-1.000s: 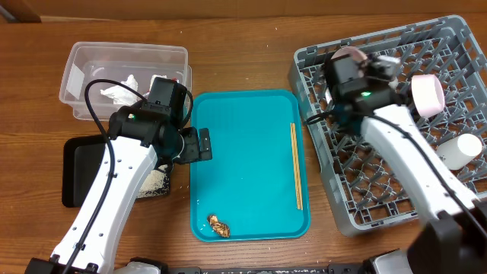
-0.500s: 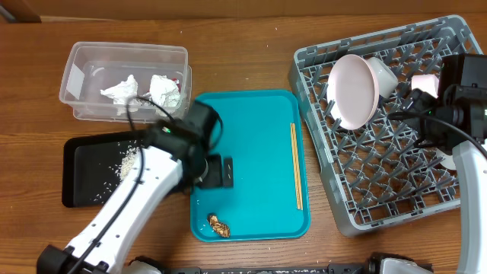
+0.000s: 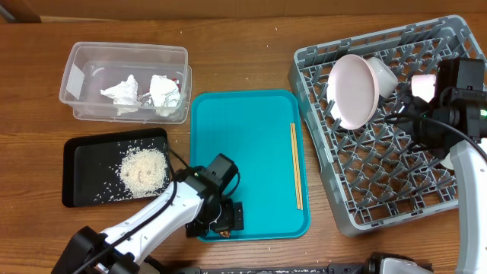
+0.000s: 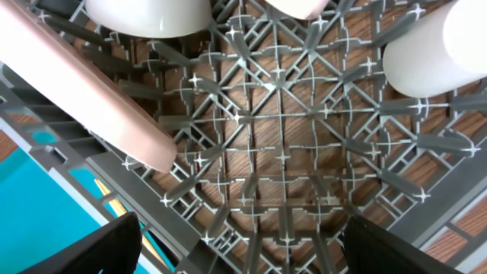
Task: Sort waste into correct bins and load items into the dishwasher
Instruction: 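Move the left gripper down to the brown food scrap on the tray, then grasp the food scrap with the left gripper and drop it on the black tray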
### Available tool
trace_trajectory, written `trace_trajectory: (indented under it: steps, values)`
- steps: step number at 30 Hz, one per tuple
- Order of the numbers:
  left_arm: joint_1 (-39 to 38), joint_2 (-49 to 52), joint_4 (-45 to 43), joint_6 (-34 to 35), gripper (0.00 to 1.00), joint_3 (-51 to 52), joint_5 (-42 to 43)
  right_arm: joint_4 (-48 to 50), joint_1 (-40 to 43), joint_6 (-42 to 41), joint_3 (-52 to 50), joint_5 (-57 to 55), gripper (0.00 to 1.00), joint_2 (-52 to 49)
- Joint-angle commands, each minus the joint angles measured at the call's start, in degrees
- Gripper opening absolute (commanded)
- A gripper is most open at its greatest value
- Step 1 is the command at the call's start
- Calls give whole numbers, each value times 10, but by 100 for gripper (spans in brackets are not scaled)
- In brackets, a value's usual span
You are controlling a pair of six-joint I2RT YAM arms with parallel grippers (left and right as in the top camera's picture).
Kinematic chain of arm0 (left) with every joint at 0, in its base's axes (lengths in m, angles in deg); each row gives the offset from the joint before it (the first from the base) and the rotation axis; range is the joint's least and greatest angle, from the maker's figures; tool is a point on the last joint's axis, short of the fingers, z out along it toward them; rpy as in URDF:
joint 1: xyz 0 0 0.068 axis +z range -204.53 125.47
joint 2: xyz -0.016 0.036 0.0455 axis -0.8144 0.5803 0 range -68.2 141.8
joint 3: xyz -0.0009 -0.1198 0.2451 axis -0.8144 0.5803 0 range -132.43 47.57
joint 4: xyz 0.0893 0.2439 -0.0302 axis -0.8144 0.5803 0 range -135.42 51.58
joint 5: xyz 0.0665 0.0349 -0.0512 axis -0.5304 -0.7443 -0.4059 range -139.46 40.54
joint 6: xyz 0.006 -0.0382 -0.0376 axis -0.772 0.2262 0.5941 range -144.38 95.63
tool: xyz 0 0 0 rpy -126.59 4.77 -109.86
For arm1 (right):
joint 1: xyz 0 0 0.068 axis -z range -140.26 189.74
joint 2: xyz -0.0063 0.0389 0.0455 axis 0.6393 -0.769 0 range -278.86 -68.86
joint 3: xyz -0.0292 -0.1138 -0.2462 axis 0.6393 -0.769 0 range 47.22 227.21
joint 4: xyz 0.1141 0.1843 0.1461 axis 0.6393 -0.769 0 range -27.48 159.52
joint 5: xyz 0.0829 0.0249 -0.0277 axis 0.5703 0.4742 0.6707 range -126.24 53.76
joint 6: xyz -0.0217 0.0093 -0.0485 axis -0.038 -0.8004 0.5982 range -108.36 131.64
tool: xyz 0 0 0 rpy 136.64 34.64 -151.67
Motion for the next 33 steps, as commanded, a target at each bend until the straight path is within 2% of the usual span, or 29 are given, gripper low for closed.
trace_trajectory:
  steps: [1,5,7,12,17,24,28,33]
  values:
    - [-4,-1,-28,37,88,41,8,-2,2,4,-1,6,87,-1]
    - [-3,-1,-43,37,60,52,-11,-6,2,4,-1,6,87,-1]
    - [-3,-1,-43,37,53,49,-19,-6,2,4,-1,6,87,-1]
    - [2,-1,-38,20,6,30,-34,-6,2,4,-1,6,87,-1]
    - [33,-2,-2,3,4,-22,-66,-6,2,4,-1,5,87,0]
    - [110,-19,121,-40,4,-159,-167,-14,2,17,14,3,87,7]
    - [183,-48,159,-50,4,-202,-198,-14,2,17,23,3,87,17]
    - [308,-60,158,-57,4,-202,-201,-22,2,17,22,6,87,17]
